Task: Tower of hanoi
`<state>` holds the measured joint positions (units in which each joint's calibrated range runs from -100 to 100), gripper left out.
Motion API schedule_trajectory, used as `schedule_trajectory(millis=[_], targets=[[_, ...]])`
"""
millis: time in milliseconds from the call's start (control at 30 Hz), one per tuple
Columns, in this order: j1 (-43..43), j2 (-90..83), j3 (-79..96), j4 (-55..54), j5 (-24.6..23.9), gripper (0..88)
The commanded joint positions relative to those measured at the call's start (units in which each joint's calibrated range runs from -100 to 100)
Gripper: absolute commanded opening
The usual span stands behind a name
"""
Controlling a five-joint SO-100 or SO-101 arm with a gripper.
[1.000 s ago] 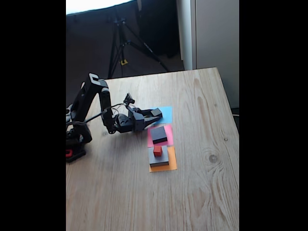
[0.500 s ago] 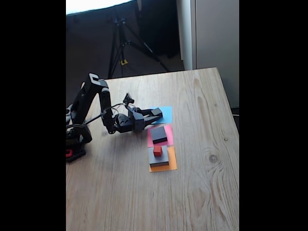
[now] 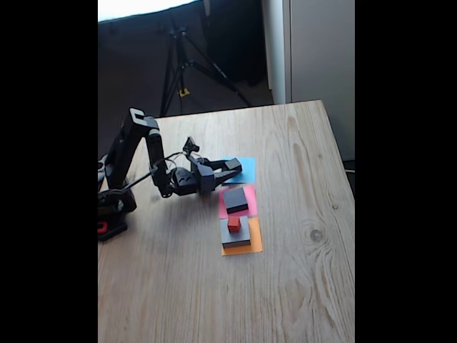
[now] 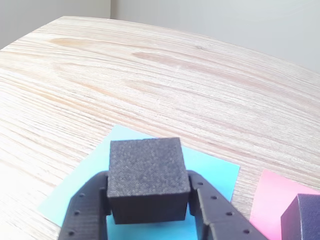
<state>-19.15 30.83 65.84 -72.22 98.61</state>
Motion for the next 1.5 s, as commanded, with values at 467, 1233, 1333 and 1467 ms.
schedule_trajectory(millis=[467,1233,1333,1467], targets=[[0.72,-55.73,2.25,55.34,-17.01,9.0],[13.85,-71.85,-71.48,146.07,-28.71,8.5],[17.94,-72.76,-73.02,147.94,-25.87,8.4],[21.70,-74.43,-74.48,149.88,-22.86,8.3]])
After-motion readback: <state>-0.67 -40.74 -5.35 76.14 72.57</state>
